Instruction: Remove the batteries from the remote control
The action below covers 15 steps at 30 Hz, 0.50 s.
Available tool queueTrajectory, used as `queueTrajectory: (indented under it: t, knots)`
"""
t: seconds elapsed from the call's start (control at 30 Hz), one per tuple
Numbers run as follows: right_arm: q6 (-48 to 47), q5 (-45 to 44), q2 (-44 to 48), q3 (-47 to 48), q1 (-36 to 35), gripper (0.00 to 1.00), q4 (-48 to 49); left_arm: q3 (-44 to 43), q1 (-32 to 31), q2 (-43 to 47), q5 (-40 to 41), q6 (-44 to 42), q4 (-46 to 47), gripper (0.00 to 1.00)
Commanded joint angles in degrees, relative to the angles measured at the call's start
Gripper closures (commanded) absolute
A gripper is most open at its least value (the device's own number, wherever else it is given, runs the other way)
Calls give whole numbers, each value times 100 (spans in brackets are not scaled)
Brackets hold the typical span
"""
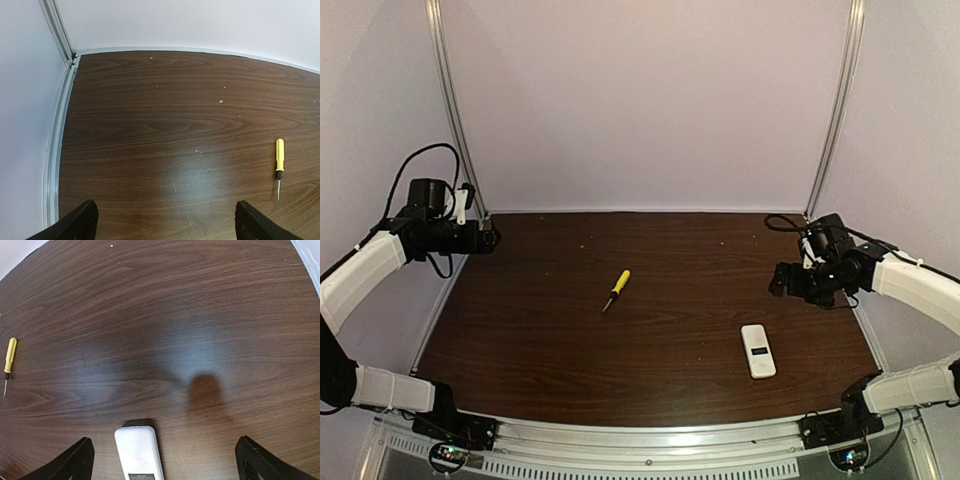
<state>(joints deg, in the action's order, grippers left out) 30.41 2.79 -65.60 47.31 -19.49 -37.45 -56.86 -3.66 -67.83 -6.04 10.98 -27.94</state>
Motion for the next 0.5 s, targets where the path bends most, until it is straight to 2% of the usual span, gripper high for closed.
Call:
queueTrajectory:
  t: [0.0,0.33,0.47]
  knots:
    - [307,-252,-23,-88,-328,0,-302,17,-63,27,-39,-82,166,3]
    - [1096,-487,4,-564,-1422,0,-279,57,-281,83,157,-92,140,3]
    - [1220,-187,-82,-682,-1717,0,-252,65,-338,89,222,-92,131,3]
